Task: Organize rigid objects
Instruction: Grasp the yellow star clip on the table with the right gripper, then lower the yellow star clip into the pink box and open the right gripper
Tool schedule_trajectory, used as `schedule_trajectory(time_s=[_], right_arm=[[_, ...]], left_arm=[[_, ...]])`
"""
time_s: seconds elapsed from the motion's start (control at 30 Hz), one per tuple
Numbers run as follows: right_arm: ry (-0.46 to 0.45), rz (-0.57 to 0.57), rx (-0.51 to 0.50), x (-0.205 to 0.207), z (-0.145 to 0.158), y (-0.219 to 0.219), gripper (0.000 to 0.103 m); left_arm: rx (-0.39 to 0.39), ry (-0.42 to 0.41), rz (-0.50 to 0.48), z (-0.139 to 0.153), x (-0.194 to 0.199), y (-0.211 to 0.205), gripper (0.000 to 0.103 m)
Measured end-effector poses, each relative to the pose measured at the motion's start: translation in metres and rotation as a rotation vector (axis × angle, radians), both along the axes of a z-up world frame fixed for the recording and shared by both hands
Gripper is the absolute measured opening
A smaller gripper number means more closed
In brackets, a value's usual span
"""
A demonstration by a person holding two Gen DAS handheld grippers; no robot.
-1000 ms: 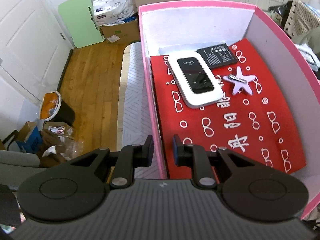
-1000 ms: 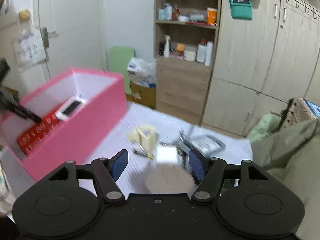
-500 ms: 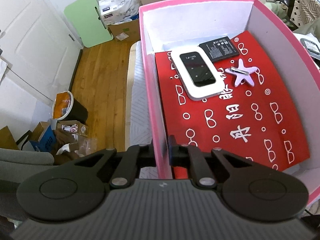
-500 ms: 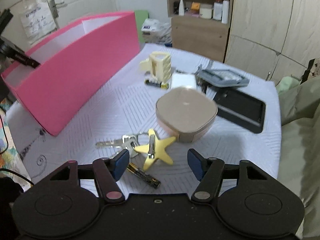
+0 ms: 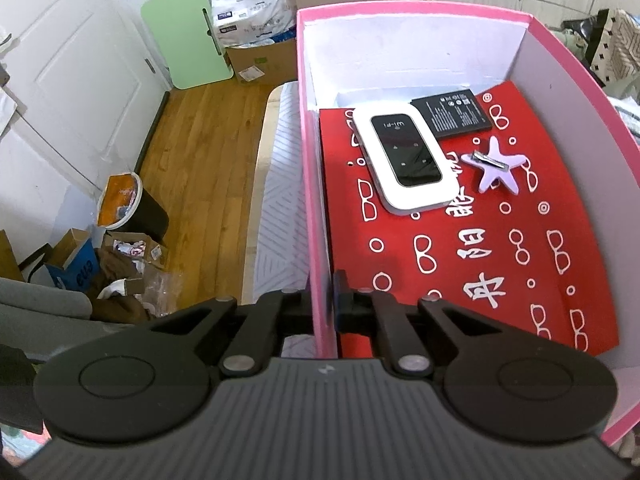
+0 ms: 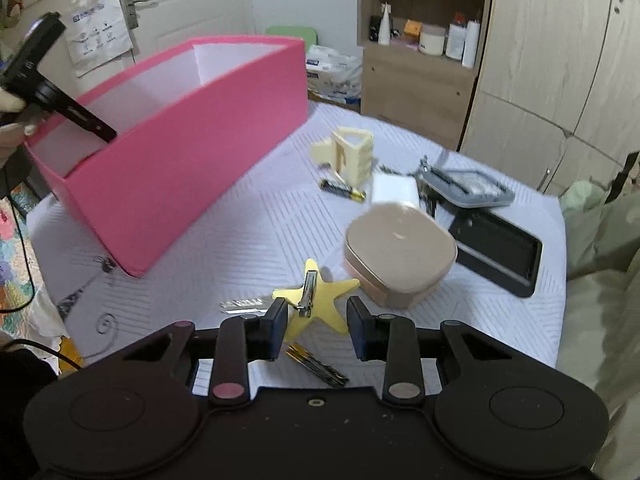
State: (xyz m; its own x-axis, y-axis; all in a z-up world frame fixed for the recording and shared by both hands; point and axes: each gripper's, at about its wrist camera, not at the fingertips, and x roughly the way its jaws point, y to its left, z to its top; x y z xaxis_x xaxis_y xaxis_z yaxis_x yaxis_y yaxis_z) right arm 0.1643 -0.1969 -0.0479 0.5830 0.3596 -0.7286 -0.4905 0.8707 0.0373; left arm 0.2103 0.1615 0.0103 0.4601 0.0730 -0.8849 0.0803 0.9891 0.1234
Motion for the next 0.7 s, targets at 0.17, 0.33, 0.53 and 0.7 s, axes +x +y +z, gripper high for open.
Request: schedule_trajectory(time_s=[0.17, 0.33, 0.53, 0.7], right_arm=[[-0.073, 0.04, -0.022, -0.005, 0.028, 0.014, 0.037], [-0.154, 0.074, -0.034, 0.004, 0.061, 0.028, 0.037], [-0.193, 0.15, 0.014, 0.027, 0.098, 0.048, 0.037], [-0.159, 0.232, 0.043, 0.054, 0.111, 0.08, 0.037]], left_arm=[[-0.002, -0.029, 0.003, 0.001, -0.002, 0.0, 0.004], [-0.001, -0.056, 0.002, 0.002, -0.004, 0.0, 0.004], [-0.01, -0.057, 0.002, 0.006, 0.002, 0.002, 0.004], [-0.001, -0.123, 0.002, 0.012, 0.001, 0.0, 0.004]])
